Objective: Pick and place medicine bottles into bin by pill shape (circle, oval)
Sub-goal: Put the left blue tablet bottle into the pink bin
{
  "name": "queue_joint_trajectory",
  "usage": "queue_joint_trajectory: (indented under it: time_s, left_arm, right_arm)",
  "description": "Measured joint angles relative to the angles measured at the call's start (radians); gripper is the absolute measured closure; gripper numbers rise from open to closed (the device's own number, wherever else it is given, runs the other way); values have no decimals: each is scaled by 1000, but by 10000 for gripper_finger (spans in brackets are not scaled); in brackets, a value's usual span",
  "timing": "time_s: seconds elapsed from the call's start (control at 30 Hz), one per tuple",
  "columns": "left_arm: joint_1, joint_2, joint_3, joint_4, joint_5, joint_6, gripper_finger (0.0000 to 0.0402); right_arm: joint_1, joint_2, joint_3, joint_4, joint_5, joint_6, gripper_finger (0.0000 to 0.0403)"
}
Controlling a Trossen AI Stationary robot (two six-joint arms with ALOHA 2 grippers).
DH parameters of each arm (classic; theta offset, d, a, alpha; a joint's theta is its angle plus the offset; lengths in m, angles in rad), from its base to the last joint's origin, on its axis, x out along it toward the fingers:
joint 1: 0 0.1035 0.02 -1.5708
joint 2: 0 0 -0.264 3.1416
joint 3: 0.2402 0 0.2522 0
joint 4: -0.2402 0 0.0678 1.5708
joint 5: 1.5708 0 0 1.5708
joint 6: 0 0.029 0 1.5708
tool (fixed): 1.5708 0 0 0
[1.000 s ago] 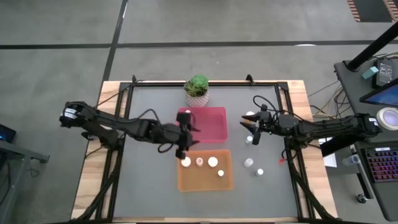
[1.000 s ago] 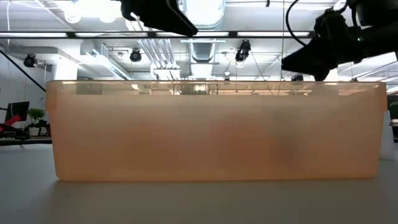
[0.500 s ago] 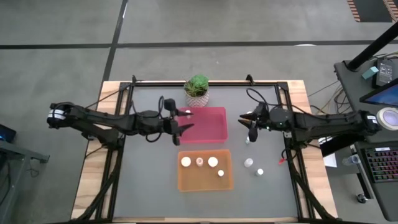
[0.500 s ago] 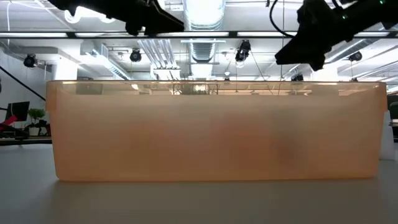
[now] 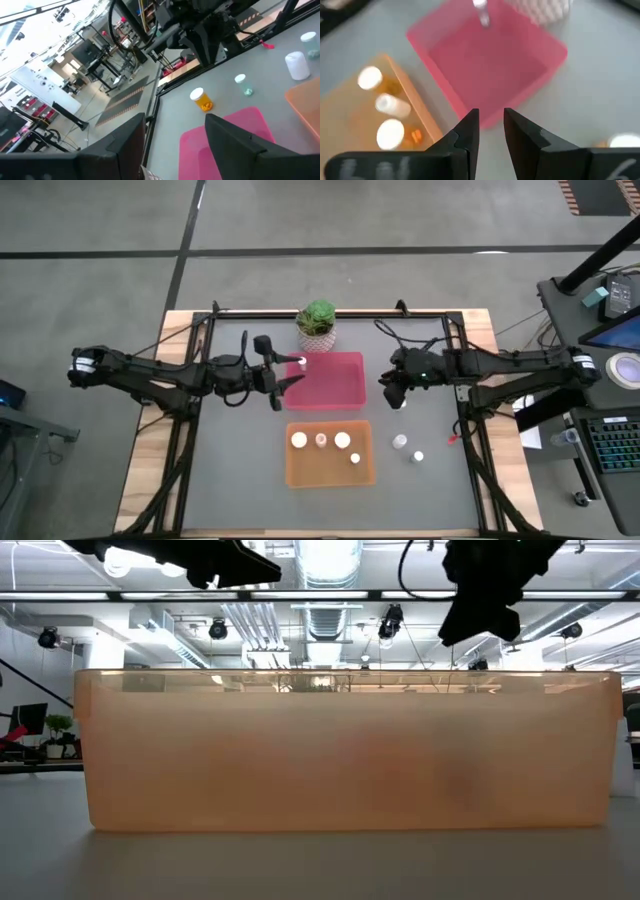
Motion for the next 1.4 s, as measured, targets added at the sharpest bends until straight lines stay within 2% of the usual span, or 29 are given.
queue_joint_trajectory:
  time_s: [0.37,0.47,0.6,0.73,0.9,1.07,1.4]
  left_arm:
    - [7,14,-8,-2,-2,42,210]
    - [7,14,-8,5,-1,43,210]
    - [7,15,-8,3,-1,43,210]
    - [7,15,-8,6,-1,43,210]
    - [7,15,-8,6,-1,43,210]
    - [7,15,-8,6,-2,43,210]
    - [7,15,-8,6,-23,43,210]
  right_arm:
    - [42,232,233,-522,-17,277,342]
    - [71,276,277,-626,-54,347,344]
    - [102,315,314,-681,-91,412,344]
    - [106,336,316,-677,-185,462,345]
    - [105,351,288,-679,-199,528,342]
    - [105,347,274,-680,-202,563,305]
    - [104,342,200,-662,-178,581,185]
